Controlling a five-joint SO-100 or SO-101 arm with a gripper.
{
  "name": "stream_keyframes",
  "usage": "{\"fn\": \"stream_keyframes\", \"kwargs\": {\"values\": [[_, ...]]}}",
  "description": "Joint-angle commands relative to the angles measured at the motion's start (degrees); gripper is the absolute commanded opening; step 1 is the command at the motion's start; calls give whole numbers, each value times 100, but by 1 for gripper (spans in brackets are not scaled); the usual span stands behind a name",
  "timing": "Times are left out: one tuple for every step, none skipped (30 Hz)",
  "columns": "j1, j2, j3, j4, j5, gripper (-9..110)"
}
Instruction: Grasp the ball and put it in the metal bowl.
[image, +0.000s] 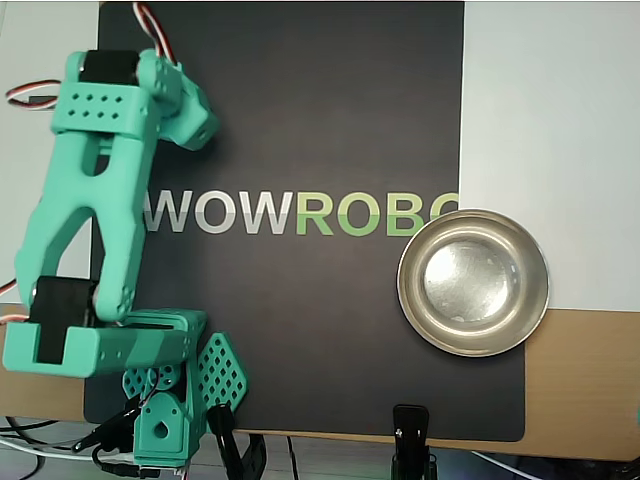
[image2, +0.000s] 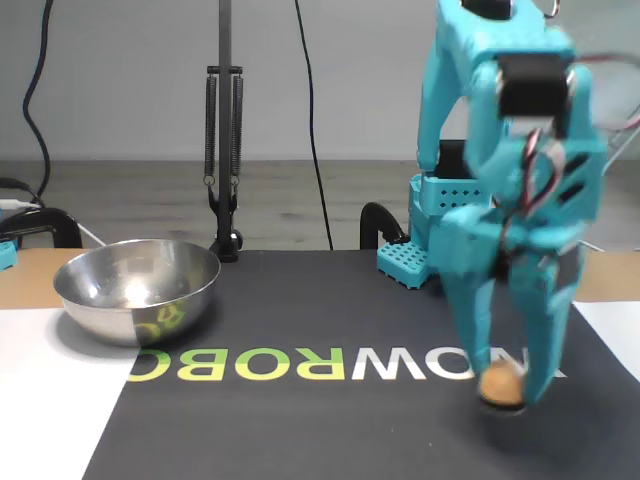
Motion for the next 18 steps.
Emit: {"fn": "stream_keyframes", "kwargs": {"values": [[62, 439, -167, 176, 53, 23], [79, 475, -202, 308, 53, 23], [79, 519, -202, 413, 53, 23], [79, 562, -202, 483, 53, 23], [79, 615, -202, 545, 53, 23], [79, 659, -202, 589, 53, 23], [88, 703, -202, 624, 53, 23], [88, 747, -202, 659, 53, 23], [97, 800, -202, 694, 53, 23], [97, 844, -202, 738, 53, 23], [114, 896, -202, 773, 53, 23], [158, 949, -202, 817, 105, 23], [185, 984, -202, 800, 255, 23], [211, 1028, -202, 765, 466, 23], [220, 1072, -211, 738, 650, 23], [220, 1107, -211, 694, 817, 23], [229, 1143, -211, 686, 984, 23], [281, 1178, -211, 686, 1151, 23]]}}
